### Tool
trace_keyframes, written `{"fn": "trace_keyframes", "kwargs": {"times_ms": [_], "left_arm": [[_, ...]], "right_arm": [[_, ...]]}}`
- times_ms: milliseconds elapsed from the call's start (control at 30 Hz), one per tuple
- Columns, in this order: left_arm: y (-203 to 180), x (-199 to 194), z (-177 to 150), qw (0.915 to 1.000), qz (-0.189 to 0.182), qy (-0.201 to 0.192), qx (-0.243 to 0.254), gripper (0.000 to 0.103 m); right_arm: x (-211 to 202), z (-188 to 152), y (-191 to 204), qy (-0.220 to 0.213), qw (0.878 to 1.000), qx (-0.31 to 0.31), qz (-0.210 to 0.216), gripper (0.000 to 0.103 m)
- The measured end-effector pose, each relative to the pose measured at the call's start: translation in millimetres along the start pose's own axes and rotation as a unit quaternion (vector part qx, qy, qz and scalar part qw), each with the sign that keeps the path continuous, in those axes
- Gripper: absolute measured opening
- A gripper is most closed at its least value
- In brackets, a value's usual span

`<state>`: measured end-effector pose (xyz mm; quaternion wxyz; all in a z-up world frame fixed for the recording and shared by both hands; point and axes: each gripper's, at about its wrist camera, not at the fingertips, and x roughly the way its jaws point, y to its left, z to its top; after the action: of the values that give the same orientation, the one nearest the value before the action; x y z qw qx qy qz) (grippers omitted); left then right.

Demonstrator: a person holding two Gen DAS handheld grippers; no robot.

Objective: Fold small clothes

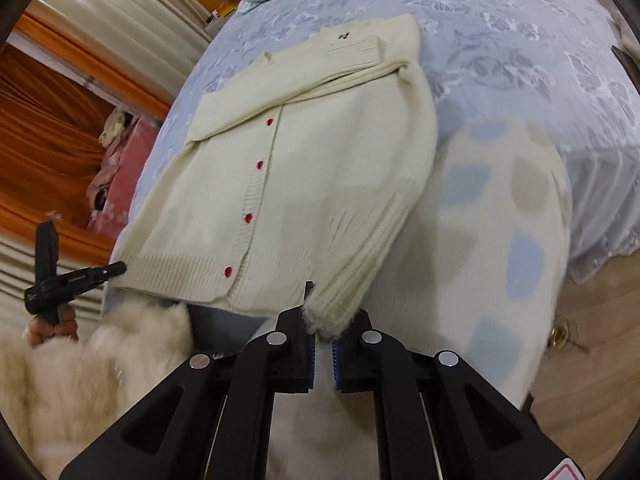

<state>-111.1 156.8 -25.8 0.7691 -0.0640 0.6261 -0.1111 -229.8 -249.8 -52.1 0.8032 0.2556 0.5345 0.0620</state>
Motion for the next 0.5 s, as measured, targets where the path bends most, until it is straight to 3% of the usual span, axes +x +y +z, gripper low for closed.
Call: {"fn": "trace_keyframes", "kwargs": {"times_ms": [133,233,367,433,500], "left_arm": [[-3.1,-22.7,13.2,0.9995,-0.019,-0.021,-0.012,0.008],[-12.9,-40.0,57.7,0.9966,-0.039,-0.073,0.0,0.008],[-33.6,-40.8,133.8,0.989,-0.013,-0.144,0.033,0.008],[-41.1,-33.5,174.7,0.9831,0.008,-0.179,0.038,0.008],[-43.9,-19.7,210.5,0.9808,0.026,-0.19,0.036,0.008]], "right_arm": [[-23.3,11.9,12.4,-0.029,0.999,-0.004,0.019,0.007],[-38.0,47.5,18.1,-0.087,0.995,-0.015,0.036,0.007],[-35.7,126.4,18.0,-0.175,0.983,-0.011,0.056,0.007],[-22.8,165.0,16.3,-0.196,0.979,-0.01,0.047,0.007],[1.8,208.2,5.4,-0.2,0.978,0.016,0.05,0.007]]}}
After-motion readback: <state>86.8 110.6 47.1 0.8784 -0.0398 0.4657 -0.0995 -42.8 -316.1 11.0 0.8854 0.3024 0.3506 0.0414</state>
